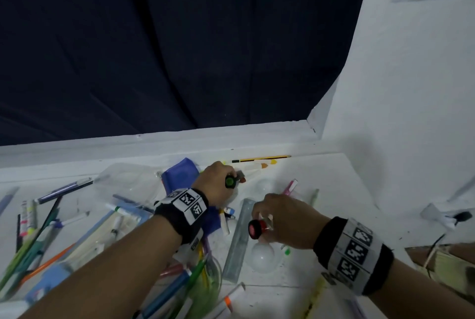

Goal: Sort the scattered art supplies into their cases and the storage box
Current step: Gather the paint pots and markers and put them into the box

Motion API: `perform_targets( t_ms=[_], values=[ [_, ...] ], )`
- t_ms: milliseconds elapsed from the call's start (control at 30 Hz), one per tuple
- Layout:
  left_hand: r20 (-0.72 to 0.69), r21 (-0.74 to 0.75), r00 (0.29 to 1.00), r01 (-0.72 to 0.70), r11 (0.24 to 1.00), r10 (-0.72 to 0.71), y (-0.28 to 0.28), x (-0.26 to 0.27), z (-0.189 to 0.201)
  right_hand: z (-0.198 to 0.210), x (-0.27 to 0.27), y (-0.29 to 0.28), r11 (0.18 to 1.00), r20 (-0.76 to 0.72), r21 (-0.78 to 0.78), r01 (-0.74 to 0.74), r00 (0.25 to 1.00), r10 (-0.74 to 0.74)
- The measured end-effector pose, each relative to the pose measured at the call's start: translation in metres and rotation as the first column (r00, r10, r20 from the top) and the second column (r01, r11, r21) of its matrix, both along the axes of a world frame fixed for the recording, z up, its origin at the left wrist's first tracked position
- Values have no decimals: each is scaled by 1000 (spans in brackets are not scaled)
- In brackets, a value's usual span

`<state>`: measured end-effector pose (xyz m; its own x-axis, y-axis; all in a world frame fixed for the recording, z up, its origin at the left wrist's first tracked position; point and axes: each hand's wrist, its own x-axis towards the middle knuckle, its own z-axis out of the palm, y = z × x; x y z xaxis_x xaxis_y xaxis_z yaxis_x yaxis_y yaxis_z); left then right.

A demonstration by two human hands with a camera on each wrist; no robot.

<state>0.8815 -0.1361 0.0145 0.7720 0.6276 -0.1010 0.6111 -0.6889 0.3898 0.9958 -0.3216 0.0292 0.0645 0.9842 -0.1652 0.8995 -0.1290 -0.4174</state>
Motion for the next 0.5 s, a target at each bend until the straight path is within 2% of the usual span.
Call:
perform_targets(
  t_ms=[200, 333, 500],
  values=[
    [32, -8, 999, 8, 1000, -7, -2, -7, 10, 19, -2, -10, 970, -248, 208, 128, 966, -74],
    [223, -46, 975, -11, 999, 21, -12, -35, 33, 37, -17, -21, 919, -327, 324, 226, 938, -115],
    [400, -111, 916, 13, 994, 33, -44, -102, 70, 58, -52, -31, 877, -415, 388, 284, 903, -109]
  ],
)
